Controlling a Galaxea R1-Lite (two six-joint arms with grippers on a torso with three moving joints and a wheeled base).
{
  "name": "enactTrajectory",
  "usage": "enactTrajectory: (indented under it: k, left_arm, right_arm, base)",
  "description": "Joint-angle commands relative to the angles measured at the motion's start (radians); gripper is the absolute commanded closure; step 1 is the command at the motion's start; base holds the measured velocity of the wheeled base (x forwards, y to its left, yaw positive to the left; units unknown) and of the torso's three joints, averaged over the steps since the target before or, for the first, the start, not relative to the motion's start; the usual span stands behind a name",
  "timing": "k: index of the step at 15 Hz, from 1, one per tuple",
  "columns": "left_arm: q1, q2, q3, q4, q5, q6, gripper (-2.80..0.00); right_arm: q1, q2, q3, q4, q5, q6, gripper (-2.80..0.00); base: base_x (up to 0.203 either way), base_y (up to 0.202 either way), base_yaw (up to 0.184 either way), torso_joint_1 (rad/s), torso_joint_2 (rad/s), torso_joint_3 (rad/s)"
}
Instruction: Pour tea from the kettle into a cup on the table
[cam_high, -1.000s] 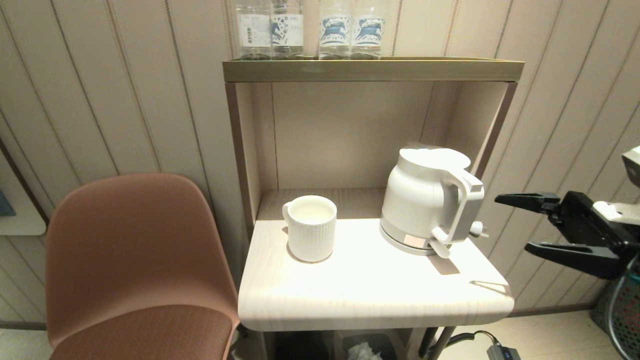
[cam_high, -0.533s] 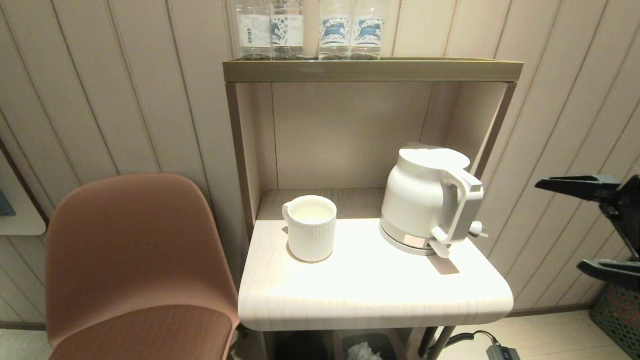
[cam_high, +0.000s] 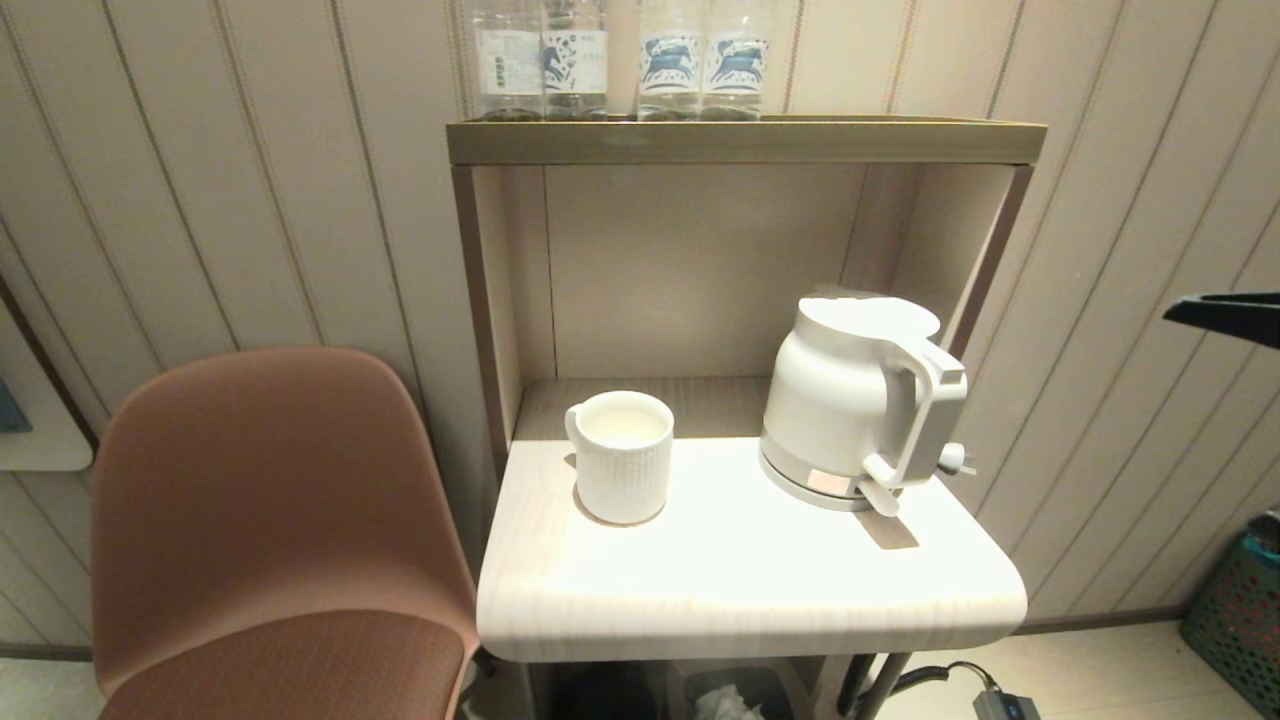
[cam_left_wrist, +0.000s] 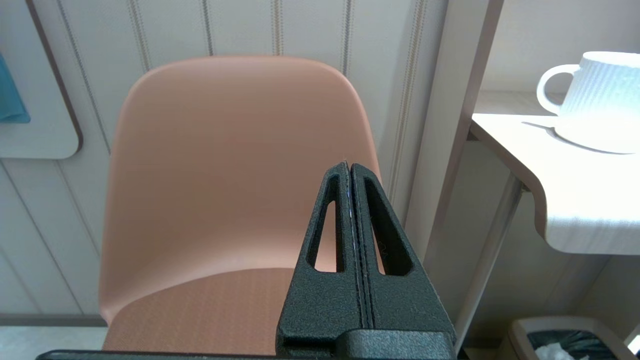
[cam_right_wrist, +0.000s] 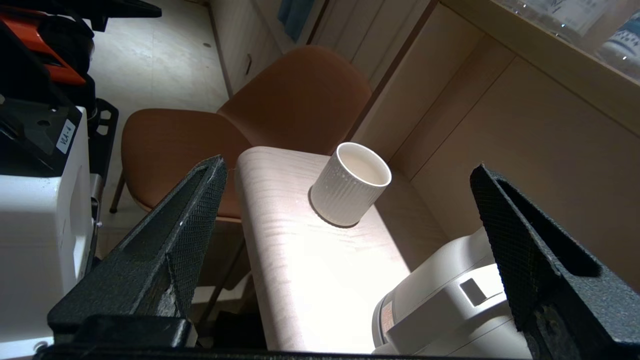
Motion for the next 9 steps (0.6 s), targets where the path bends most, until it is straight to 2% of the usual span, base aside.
enactTrajectory:
  k: [1,9]
  left_arm:
    - [0.0,0.0,0.0,-0.001,0.001,0.0,0.0]
    - [0.0,0.0,0.0,-0.001,0.002,-0.001,0.0]
  right_arm:
    - [-0.014,-0.025,-0.006,-0.006,0.047,0.0,-2.8]
    - [-0.113,-0.079,-0.07,0.016,0.047,0.0,-2.8]
  base:
    - [0.0,0.0,0.0,0.0,0.0,0.0]
    - [0.0,0.0,0.0,0.0,0.0,0.0]
